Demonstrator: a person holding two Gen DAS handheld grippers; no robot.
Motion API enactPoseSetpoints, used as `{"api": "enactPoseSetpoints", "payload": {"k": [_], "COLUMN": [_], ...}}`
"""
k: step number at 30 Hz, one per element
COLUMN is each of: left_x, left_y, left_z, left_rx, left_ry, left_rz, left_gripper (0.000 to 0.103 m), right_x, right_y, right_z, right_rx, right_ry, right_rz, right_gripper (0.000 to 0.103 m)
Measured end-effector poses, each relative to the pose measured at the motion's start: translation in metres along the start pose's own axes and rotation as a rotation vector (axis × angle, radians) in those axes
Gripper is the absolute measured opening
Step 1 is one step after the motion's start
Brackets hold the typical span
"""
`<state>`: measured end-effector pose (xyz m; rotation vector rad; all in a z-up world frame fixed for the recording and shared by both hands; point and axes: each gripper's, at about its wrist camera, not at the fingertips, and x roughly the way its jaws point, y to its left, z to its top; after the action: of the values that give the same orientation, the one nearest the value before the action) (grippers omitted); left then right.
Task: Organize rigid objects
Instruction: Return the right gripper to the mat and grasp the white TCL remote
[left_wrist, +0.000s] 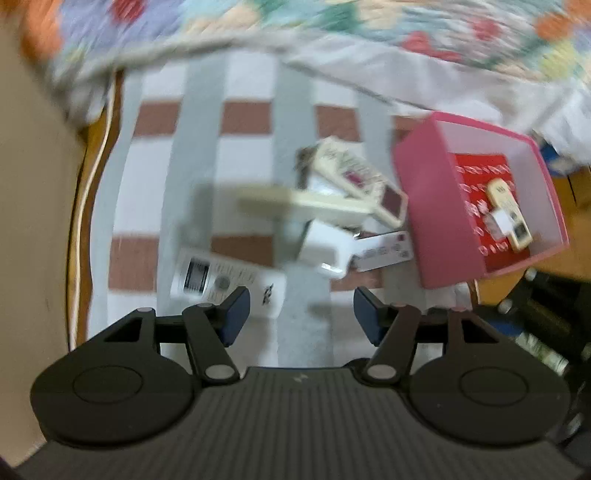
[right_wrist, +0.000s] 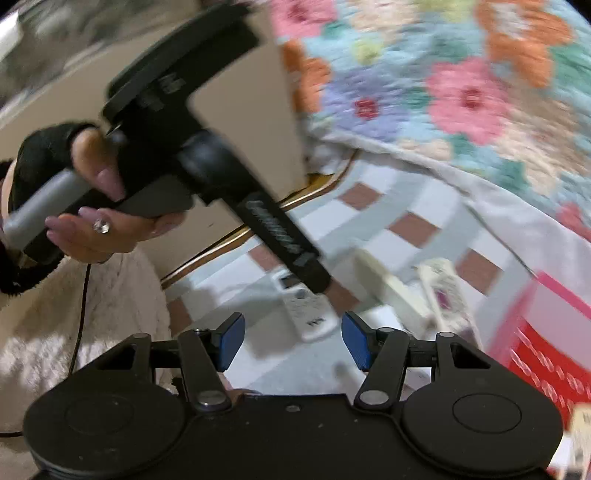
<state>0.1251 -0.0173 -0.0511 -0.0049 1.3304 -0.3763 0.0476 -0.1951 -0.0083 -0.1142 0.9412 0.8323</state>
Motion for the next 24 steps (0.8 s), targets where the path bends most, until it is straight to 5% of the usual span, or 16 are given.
{"api": "enactPoseSetpoints", "payload": {"k": [5, 10, 18, 24], "left_x": [0.038, 0.062, 0.091, 0.108], "left_y": [0.033, 0.06, 0.08, 0.086], "left_z": [0.011, 0.006, 0.0, -0.003], "left_rx": [-0.177, -0.32, -0.387, -0.406], "left_ry": [0.061, 0.077, 0.051, 0.082], "left_rz": [-0.037, -0.038, 0.03, 0.03], "left_gripper": [0.063, 0.067, 0.068, 0.068], "right_x": [0.065, 0.114, 0.168, 0.187], "right_y": [0.015, 0.009, -0.003, -0.016], "right_z": [0.01, 0.002, -0.004, -0.012], "right_rx": [-0.182, -0.234, -0.295, -0.217], "right_ry": [0.076, 0.13, 0.183, 0.194], "right_rz": [-0.025, -0.057, -0.143, -0.104], "right_gripper": [0.064, 0.064, 0.071, 0.078]}}
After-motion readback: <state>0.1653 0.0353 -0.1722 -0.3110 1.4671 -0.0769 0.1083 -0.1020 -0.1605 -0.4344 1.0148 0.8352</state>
